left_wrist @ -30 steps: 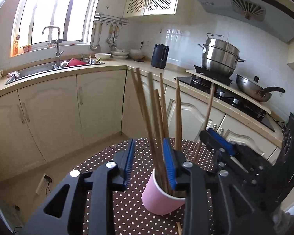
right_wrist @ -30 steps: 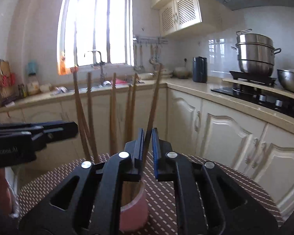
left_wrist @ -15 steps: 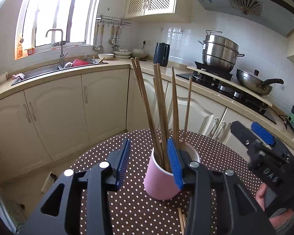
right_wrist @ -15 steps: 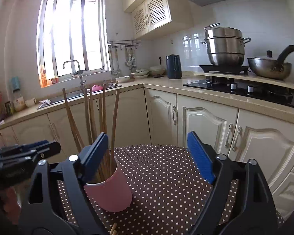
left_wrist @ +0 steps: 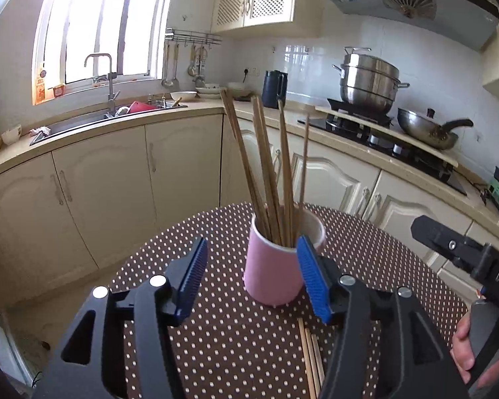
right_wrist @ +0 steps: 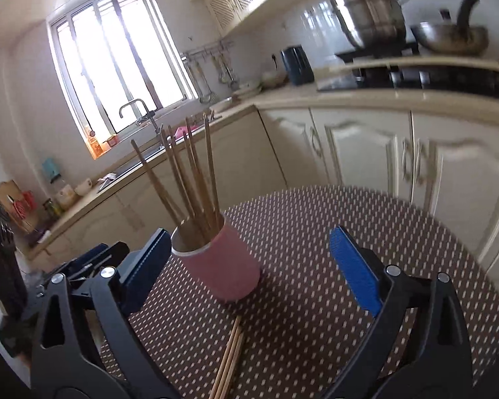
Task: Organize utensils
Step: 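Move both open tools down toward the remaining chopsticks beside the cup, then close the right tool on a chopstick while the left tool grasps another, then lift both held chopsticks upright and carry them over the pink cup, then lower both chopsticks into the cup and open both tools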
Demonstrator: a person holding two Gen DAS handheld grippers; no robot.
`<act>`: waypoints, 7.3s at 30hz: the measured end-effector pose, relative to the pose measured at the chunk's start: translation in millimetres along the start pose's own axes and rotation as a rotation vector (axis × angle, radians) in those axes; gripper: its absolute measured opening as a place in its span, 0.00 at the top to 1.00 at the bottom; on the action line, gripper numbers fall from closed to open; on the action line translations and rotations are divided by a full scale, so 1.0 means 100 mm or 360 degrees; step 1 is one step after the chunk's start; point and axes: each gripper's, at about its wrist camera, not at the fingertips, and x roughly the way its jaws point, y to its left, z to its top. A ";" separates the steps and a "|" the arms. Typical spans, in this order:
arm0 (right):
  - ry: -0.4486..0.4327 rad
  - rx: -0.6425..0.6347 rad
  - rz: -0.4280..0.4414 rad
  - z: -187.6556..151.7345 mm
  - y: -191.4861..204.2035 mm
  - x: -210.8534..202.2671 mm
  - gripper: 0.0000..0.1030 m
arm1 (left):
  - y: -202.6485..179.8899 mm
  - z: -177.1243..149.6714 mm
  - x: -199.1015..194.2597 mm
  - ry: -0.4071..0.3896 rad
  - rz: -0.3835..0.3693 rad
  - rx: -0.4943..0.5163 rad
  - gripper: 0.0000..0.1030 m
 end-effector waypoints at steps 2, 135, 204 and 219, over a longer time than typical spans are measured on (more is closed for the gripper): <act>0.0002 0.0006 -0.0029 -0.05 -0.02 -0.03 0.08 | -0.04 -0.08 -0.01 0.0019 -0.0003 0.0009 0.43; 0.0750 -0.0612 -0.0384 -1.08 0.04 0.46 0.94 | -0.10 -1.14 0.65 0.0618 -0.0108 -0.0069 0.95; -0.0205 -0.0255 -0.0026 1.16 0.73 0.19 0.94 | 0.07 0.85 0.93 -0.0691 -0.0044 -0.0434 0.95; 0.0158 -0.0327 -0.0146 0.56 0.65 0.95 0.92 | -0.02 0.40 0.84 -0.0576 0.0063 -0.0161 0.94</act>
